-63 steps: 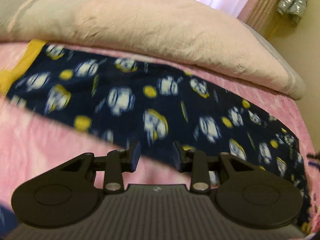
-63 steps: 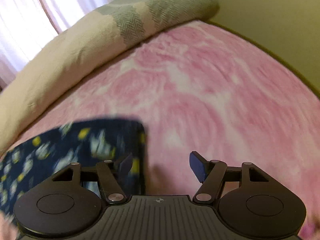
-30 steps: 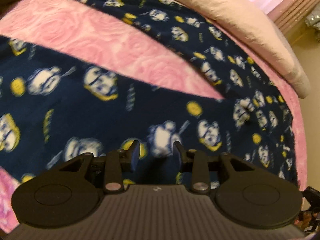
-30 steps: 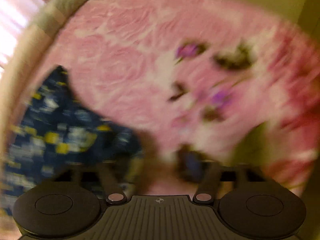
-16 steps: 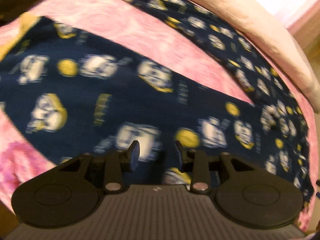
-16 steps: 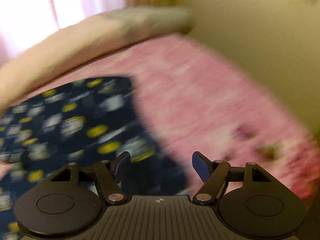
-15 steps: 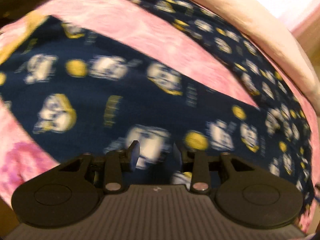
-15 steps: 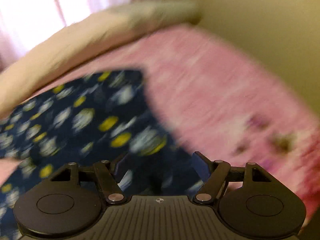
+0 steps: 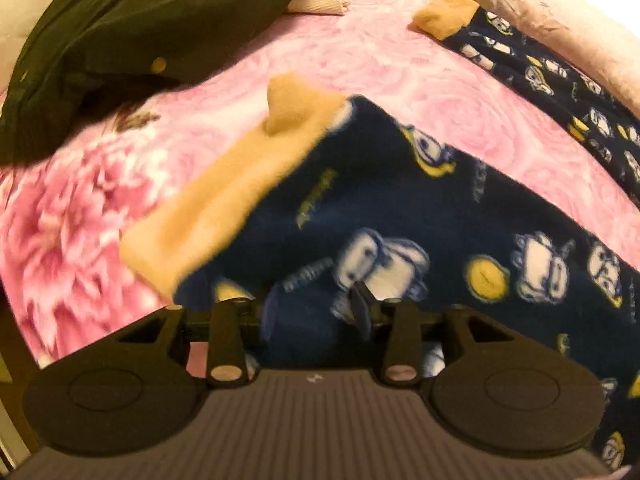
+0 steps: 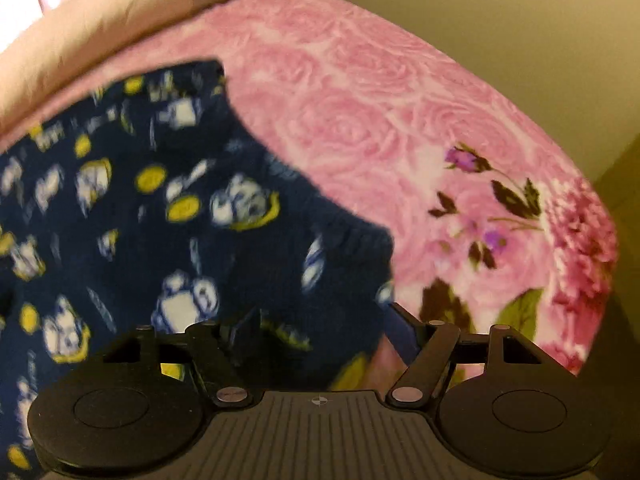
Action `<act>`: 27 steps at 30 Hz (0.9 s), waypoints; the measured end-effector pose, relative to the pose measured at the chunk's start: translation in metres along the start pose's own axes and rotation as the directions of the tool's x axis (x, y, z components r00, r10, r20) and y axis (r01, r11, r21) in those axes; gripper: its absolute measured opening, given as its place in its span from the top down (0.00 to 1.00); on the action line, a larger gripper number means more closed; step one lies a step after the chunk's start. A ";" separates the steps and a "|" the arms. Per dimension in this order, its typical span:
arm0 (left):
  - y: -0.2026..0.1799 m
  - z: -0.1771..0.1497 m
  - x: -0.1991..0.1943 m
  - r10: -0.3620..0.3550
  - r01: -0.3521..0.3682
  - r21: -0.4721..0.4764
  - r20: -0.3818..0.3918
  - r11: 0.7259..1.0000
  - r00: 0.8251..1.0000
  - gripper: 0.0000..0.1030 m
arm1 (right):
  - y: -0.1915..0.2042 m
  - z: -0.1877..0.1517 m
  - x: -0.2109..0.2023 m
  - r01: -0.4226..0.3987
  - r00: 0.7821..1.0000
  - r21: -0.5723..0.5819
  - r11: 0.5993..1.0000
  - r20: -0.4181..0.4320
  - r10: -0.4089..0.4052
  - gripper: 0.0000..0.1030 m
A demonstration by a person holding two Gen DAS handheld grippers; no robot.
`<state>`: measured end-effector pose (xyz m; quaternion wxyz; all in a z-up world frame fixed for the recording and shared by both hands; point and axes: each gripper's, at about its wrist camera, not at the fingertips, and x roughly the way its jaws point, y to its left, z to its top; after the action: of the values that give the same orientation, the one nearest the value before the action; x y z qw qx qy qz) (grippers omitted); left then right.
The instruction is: Fold clothes
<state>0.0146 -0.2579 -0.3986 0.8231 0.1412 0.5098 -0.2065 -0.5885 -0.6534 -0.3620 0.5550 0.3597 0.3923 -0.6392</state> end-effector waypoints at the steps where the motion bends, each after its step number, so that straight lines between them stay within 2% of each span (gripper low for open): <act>1: 0.001 0.008 -0.003 -0.003 0.003 0.012 0.003 1.000 1.000 0.69 | 0.008 -0.002 -0.002 0.034 0.999 -0.010 0.999 -0.006 -0.034 0.31; 3: 0.008 0.023 -0.012 -0.042 0.041 0.018 0.052 0.999 0.998 0.70 | 0.021 -0.007 -0.008 0.034 0.999 0.019 0.999 0.009 -0.034 0.31; 6: 0.026 0.054 -0.015 -0.100 0.102 -0.012 0.110 0.995 0.989 0.63 | 0.045 -0.012 -0.014 0.017 1.000 0.040 0.999 0.015 -0.018 0.31; 8: 0.036 0.074 -0.004 -0.112 0.119 -0.052 0.112 0.992 0.987 0.62 | 0.063 -0.014 -0.017 0.014 1.000 0.041 0.999 0.013 -0.014 0.31; 11: 0.049 0.098 0.023 -0.179 0.185 -0.082 0.073 0.979 0.981 0.61 | 0.092 -0.019 -0.019 -0.002 1.000 0.035 0.999 0.013 0.002 0.31; 12: 0.051 0.102 0.035 -0.205 0.208 -0.073 0.047 0.975 0.978 0.62 | 0.101 -0.020 -0.019 -0.011 1.000 0.030 0.999 0.014 0.011 0.31; 13: 0.051 0.103 0.047 -0.209 0.210 -0.059 0.022 0.976 0.978 0.75 | 0.110 -0.023 -0.018 -0.018 1.000 0.021 1.000 0.013 0.018 0.31; 14: 0.051 0.104 0.055 -0.206 0.206 -0.046 0.016 0.977 0.978 0.91 | 0.117 -0.024 -0.018 -0.020 1.000 0.008 1.000 0.012 0.019 0.31; 16: 0.052 0.105 0.064 -0.192 0.193 -0.015 0.046 0.981 0.980 0.91 | 0.129 -0.027 -0.018 -0.017 1.000 -0.017 1.000 0.012 0.017 0.31; 18: 0.044 0.105 0.062 -0.146 0.139 0.079 0.085 0.987 0.986 0.90 | 0.136 -0.027 -0.017 -0.008 1.000 -0.030 1.000 0.015 0.008 0.31; 19: 0.038 0.105 0.062 -0.107 0.093 0.136 0.100 0.986 0.989 0.80 | 0.137 -0.026 -0.017 -0.004 1.000 -0.025 1.000 0.015 0.004 0.31; 20: 0.033 0.104 0.061 -0.070 0.046 0.191 0.117 0.980 0.991 0.65 | 0.138 -0.025 -0.017 0.000 1.000 -0.019 1.000 0.015 0.000 0.31; 21: 0.032 0.107 0.059 -0.037 0.011 0.192 0.134 0.981 0.990 0.61 | 0.139 -0.022 -0.015 0.004 1.000 -0.008 1.000 0.007 -0.004 0.31; 23: 0.034 0.119 0.052 0.024 -0.045 0.129 0.165 0.991 0.986 0.62 | 0.139 -0.016 -0.014 0.003 1.000 0.015 1.000 0.000 -0.003 0.31; 25: 0.037 0.138 0.046 0.025 -0.029 0.016 0.194 0.999 0.981 0.66 | 0.140 -0.010 -0.015 -0.006 1.000 0.032 0.999 0.009 0.006 0.31; 27: 0.040 0.160 0.041 0.017 0.007 -0.108 0.223 0.994 0.975 0.64 | 0.143 -0.004 -0.015 -0.008 1.000 0.031 0.999 0.017 0.007 0.30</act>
<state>0.1751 -0.3022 -0.3645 0.8822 0.0737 0.4239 -0.1913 -0.4443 -0.6545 -0.3645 0.5550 0.3645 0.3763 -0.6461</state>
